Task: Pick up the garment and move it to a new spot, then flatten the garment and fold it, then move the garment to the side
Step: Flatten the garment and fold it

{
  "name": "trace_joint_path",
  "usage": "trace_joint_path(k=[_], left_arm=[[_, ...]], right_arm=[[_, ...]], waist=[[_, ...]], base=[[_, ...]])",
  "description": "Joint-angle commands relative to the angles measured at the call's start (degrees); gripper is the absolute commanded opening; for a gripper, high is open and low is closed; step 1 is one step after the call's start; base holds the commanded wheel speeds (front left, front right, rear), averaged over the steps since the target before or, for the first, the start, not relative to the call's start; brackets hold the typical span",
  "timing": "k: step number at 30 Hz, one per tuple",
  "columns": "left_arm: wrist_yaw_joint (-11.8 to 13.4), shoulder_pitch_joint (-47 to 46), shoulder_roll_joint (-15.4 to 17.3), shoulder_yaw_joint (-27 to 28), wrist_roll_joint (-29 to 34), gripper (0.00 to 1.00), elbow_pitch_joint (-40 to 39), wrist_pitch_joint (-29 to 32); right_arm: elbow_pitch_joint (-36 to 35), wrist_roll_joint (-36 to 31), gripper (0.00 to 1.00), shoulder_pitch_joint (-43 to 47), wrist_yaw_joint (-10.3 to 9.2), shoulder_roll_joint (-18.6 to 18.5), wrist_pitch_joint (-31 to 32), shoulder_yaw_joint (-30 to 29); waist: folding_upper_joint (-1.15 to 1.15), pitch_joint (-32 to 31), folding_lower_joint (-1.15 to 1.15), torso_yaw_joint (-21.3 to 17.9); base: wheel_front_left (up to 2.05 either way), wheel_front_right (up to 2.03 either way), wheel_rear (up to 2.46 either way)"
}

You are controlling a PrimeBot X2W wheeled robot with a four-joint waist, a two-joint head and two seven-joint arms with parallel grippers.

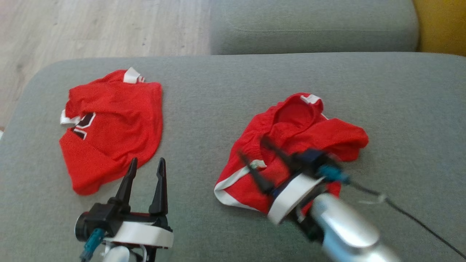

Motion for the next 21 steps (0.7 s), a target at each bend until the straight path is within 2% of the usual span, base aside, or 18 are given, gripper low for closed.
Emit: trace_joint_path(k=[1, 2, 7, 11, 15, 21], left_arm=[[-0.1, -1.8, 0.0, 2.3, -0.2, 1.0, -2.4, -0.5], [0.0, -1.9, 0.0, 2.4, -0.3, 1.0, -3.1, -0.5], [0.2, -2.2, 0.0, 2.6, -1.1, 1.0, -4.8, -0.5], [0.3, -2.3, 0.0, 2.2, -1.2, 1.0, -5.7, -0.5], [0.3, -2.0, 0.0, 2.3, -1.2, 1.0, -6.4, -0.5], [0.3, -0.9, 0.0, 3.1, -1.1, 1.0, -6.6, -0.5]], right_arm=[[-2.5, -1.0, 1.0, -2.1, -0.04, 0.1, -1.4, -2.4], [-4.0, -3.3, 1.0, -1.5, -0.04, -0.7, -2.2, -8.3], [-12.0, -9.9, 1.0, 3.9, -0.04, -0.7, -2.6, -25.6], [-18.6, -14.4, 1.0, 10.6, -0.04, 0.3, -2.6, -35.5], [-22.1, -16.6, 1.0, 15.9, -0.04, 1.0, -2.7, -39.9], [-23.4, -14.7, 1.0, 19.3, -0.04, 1.1, -2.7, -40.0]], waist=[[0.0, -0.2, 0.0, -1.0], [0.0, -0.3, 0.0, -1.9], [0.0, -0.2, 0.0, -3.8], [0.0, 0.0, 0.0, -4.7], [0.0, 0.1, 0.0, -5.5], [0.0, 0.3, 0.0, -6.3]], base=[[0.0, 0.0, 0.0], [0.0, 0.0, 0.0], [0.0, 0.0, 0.0], [0.0, 0.0, 0.0], [0.0, 0.0, 0.0], [0.0, 0.0, 0.0]])
